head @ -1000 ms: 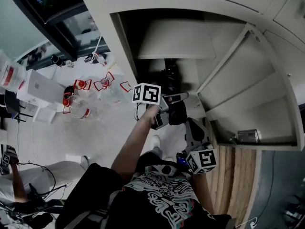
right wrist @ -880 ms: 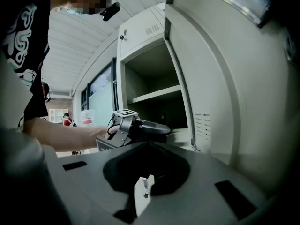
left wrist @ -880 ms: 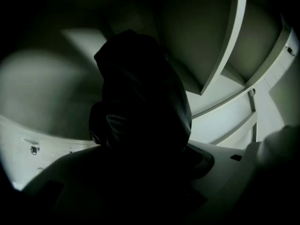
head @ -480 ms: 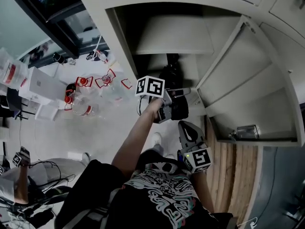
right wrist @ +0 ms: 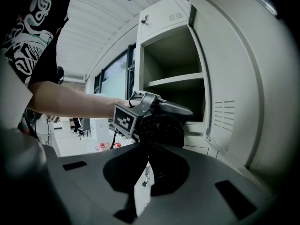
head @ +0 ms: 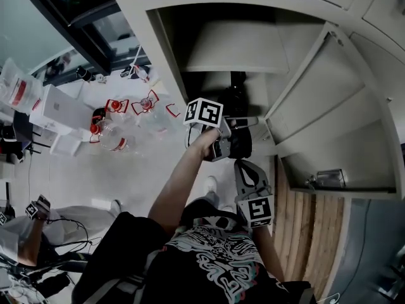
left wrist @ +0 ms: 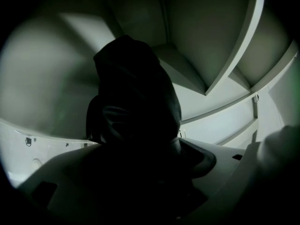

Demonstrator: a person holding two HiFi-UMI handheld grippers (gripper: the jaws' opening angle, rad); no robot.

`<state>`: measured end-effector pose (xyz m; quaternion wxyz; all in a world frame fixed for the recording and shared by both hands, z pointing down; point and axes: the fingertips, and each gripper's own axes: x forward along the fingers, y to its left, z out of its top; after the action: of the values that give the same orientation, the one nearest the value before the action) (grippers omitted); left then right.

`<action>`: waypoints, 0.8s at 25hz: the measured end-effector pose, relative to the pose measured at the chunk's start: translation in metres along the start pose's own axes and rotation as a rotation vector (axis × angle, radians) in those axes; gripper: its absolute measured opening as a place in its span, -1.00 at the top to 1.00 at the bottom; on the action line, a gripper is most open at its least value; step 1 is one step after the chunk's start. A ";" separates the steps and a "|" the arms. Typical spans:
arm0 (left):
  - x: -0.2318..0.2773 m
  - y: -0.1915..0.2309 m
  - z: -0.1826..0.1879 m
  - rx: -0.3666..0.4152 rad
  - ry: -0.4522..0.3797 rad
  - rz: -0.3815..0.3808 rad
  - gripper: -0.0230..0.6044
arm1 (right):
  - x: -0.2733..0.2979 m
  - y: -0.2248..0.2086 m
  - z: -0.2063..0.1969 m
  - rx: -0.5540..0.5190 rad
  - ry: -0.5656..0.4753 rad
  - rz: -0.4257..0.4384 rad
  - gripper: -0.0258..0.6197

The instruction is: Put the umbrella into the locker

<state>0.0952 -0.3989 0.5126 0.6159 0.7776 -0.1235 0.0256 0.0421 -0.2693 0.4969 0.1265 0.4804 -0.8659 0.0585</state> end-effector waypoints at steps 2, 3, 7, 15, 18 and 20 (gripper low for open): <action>-0.001 -0.002 0.001 -0.007 -0.004 -0.011 -0.12 | -0.001 -0.002 0.006 -0.007 -0.021 -0.009 0.92; -0.001 -0.003 0.001 -0.012 -0.006 -0.016 -0.14 | -0.002 -0.003 0.009 -0.001 -0.028 -0.018 0.92; 0.000 -0.008 0.000 -0.012 0.000 -0.035 -0.23 | -0.005 -0.007 0.018 0.007 -0.042 -0.044 0.92; 0.000 -0.012 0.000 -0.021 -0.034 -0.051 -0.28 | -0.008 -0.012 0.020 -0.002 -0.048 -0.063 0.92; -0.004 -0.014 0.004 -0.046 -0.117 -0.071 -0.30 | -0.006 -0.017 0.021 0.013 -0.054 -0.080 0.92; -0.008 -0.014 0.005 -0.053 -0.164 -0.073 -0.30 | -0.004 -0.018 0.023 0.007 -0.055 -0.079 0.92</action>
<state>0.0904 -0.3999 0.4966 0.6248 0.7644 -0.1459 -0.0637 0.0561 -0.2809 0.4738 0.1031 0.5160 -0.8492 0.0434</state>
